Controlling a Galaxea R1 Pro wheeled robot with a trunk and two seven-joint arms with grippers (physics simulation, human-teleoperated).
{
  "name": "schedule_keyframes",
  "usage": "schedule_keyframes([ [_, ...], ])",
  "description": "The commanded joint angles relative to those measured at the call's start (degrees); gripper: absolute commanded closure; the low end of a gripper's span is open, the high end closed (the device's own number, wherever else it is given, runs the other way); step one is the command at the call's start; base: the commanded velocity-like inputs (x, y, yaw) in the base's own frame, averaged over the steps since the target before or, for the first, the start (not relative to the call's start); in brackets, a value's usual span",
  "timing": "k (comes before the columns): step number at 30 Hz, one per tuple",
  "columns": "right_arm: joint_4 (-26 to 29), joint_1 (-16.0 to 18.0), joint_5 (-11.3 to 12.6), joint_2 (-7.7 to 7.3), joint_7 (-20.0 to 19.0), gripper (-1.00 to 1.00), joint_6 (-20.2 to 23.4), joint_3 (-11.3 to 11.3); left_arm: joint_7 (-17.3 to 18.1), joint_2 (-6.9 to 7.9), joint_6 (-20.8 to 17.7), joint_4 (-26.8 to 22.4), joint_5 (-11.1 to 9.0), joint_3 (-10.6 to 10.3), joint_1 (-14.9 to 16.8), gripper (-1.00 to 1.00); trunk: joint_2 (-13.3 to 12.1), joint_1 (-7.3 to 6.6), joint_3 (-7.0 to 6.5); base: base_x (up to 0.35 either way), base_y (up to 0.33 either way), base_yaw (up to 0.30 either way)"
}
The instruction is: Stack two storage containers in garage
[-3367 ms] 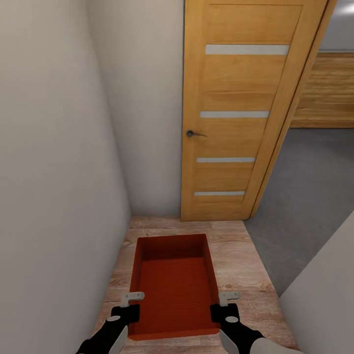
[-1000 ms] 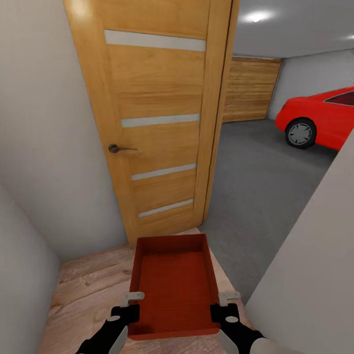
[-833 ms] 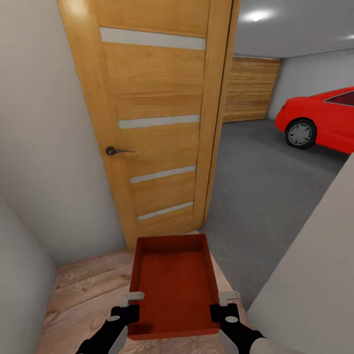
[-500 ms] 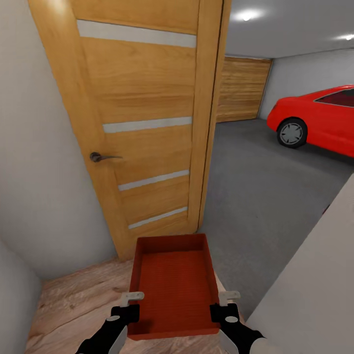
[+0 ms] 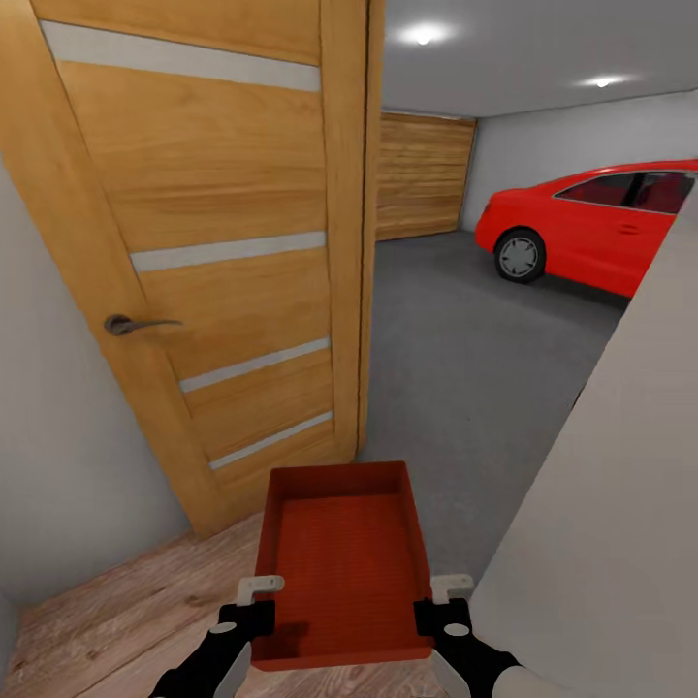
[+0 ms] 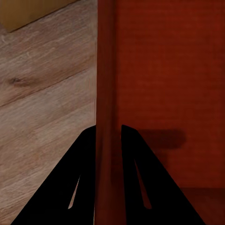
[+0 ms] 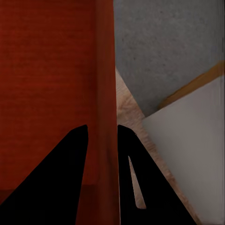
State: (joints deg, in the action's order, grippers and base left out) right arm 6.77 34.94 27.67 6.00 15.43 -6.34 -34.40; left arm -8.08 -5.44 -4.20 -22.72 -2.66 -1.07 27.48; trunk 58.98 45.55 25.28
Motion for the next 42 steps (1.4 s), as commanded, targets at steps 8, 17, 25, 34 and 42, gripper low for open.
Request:
schedule_keyframes([
  [8, 0.0, 0.1, 0.0, -0.64, 1.2, 1.00, -0.4, 2.1, -0.6, 0.08, -0.4, 2.8, 0.0, -1.1, -0.1, 1.00, 0.0, 0.00, 0.05, 0.006, 0.070, -0.116],
  [17, 0.0, 0.1, 0.0, -0.64, 1.2, 1.00, -0.4, 2.1, -0.6, 0.08, -0.5, 2.8, 0.0, -1.1, -0.1, 1.00, 0.0, 0.00, 0.05, 0.067, 0.307, -0.003],
  [25, 0.0, 0.1, 2.9, -0.64, 1.2, 1.00, -0.4, 2.0, -0.6, 0.08, -0.4, 3.1, 0.0, -1.1, -0.1, 1.00, 0.0, 0.00, 0.05, 0.079, 0.316, -0.119],
  [34, 0.0, 0.1, 3.1, -0.64, 1.2, 1.00, -0.4, 2.0, -0.6, 0.08, -0.4, 3.1, 0.1, -1.1, -0.1, 1.00, 0.0, 0.00, 0.05, 0.047, 0.174, -0.246],
  [42, 0.1, 0.1, 3.1, -0.64, 1.2, 1.00, -0.4, 2.0, -0.6, 0.08, -0.4, 3.1, 0.1, -1.1, -0.1, 1.00, 0.0, 0.00, 0.05, 0.002, 0.007, -0.246],
])
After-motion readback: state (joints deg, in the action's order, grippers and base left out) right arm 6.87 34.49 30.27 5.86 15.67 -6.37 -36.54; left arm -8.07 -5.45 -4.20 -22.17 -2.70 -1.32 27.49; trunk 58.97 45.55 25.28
